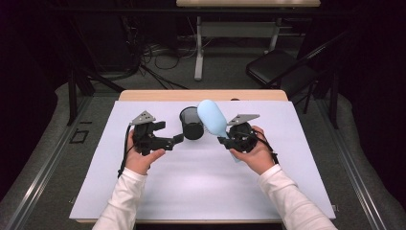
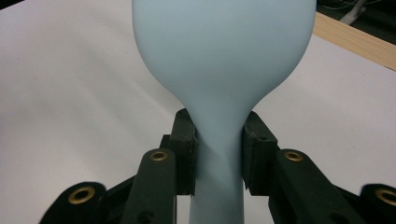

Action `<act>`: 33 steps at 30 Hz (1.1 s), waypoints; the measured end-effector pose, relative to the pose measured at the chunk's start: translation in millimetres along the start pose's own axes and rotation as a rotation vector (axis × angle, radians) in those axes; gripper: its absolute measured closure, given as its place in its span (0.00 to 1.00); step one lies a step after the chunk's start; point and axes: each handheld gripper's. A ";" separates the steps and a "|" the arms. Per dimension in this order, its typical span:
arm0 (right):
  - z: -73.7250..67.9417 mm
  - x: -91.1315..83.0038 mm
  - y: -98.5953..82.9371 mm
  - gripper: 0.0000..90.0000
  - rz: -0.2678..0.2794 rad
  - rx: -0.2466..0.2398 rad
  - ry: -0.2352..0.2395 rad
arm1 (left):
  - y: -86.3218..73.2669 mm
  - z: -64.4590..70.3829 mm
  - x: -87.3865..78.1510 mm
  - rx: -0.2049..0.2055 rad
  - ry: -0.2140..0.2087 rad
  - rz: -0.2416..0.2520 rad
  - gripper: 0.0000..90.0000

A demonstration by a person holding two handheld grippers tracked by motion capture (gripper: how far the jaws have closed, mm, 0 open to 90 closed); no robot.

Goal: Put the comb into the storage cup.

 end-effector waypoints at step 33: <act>-20.4 -6.8 -12.1 0.77 0.128 -0.062 -0.008 | 27.5 27.2 20.6 0.026 -0.055 -0.053 0.03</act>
Point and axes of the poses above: each handheld gripper's, and its own axes: x roughly forward along the jaws, y roughly out of its top, z roughly to its right, and after that the axes turned 2 degrees about y, right-handed
